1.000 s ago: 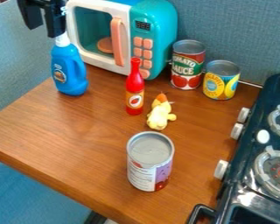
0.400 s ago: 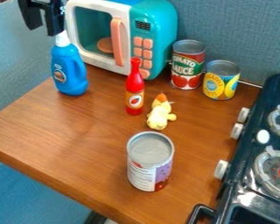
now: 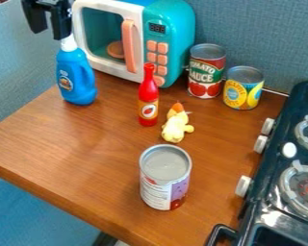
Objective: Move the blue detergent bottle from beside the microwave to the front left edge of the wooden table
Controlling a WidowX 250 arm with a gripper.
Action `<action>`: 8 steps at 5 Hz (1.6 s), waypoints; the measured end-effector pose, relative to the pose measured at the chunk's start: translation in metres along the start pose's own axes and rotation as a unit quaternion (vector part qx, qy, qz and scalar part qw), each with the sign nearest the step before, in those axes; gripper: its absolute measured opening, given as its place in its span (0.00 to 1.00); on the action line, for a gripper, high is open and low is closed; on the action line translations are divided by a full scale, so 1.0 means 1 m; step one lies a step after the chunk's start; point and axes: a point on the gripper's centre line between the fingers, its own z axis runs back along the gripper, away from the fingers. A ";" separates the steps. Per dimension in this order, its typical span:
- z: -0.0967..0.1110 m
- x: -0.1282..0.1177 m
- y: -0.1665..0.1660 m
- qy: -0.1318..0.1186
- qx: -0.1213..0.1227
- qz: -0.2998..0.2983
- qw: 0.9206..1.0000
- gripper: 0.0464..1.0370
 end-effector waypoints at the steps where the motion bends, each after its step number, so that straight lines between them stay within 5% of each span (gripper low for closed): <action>1: -0.002 0.005 0.001 0.000 0.000 -0.002 1.000 0.96; 5: -0.022 0.023 -0.009 0.032 0.010 0.009 0.999 0.91; 7: -0.024 0.025 -0.007 0.033 0.010 0.022 0.999 0.42; 8: -0.026 0.024 -0.009 0.029 0.004 0.021 0.999 0.41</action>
